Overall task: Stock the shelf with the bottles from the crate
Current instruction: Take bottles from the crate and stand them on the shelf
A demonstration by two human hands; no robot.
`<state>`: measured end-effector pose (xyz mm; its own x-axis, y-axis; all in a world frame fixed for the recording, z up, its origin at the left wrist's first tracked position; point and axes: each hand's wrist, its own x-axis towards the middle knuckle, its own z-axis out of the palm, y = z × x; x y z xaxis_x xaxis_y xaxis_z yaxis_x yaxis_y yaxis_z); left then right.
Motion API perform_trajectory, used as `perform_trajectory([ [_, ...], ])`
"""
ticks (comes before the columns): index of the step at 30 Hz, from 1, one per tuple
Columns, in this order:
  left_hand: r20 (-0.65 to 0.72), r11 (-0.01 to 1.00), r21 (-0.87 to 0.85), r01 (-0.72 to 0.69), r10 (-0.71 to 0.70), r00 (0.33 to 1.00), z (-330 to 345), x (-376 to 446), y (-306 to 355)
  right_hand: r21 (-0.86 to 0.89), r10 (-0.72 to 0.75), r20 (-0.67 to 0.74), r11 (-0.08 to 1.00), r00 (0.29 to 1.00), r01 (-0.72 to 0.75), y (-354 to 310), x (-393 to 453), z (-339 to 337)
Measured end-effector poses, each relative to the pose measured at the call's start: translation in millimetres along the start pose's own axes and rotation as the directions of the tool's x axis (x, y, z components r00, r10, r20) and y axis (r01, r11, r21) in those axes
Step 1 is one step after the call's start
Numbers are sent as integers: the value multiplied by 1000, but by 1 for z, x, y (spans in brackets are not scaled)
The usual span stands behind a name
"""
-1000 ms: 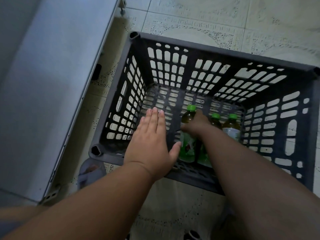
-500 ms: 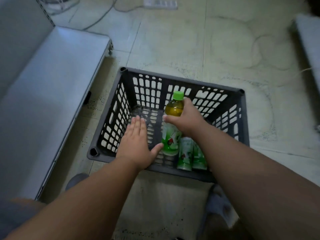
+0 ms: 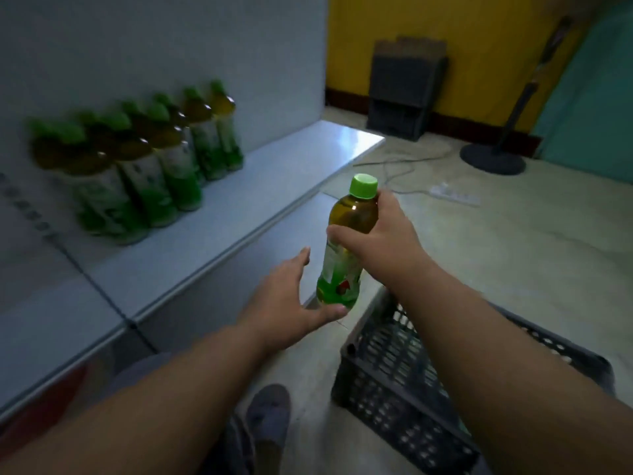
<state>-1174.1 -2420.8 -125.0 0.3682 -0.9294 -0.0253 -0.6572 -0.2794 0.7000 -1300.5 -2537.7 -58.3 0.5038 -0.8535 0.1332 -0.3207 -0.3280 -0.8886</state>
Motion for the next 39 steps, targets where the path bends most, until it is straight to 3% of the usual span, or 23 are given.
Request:
perform_trajectory([
  [4,-147,994,-12,112,-112,983,-62,-8,-26,56,-125,106,991,987,120,-56,18,49],
  [11,-261,986,10,168,-160,952,-89,29,-62,57,-235,255,972,938,228,-64,70,105],
  [18,-298,974,98,205,-168,940,-99,112,-94,87,-256,297,967,920,241,-53,153,149],
  [23,-380,902,207,379,-283,881,-90,153,-132,67,-284,263,959,922,277,-48,201,175],
  [27,-392,883,279,378,-254,884,-76,158,-144,52,-263,267,965,927,258,-31,205,184],
  [33,-347,831,389,397,-268,899,-72,160,-150,-122,-149,330,972,932,199,10,198,202],
  [39,-318,804,421,420,-303,898,-74,160,-146,-170,-227,276,945,934,280,24,212,220],
])
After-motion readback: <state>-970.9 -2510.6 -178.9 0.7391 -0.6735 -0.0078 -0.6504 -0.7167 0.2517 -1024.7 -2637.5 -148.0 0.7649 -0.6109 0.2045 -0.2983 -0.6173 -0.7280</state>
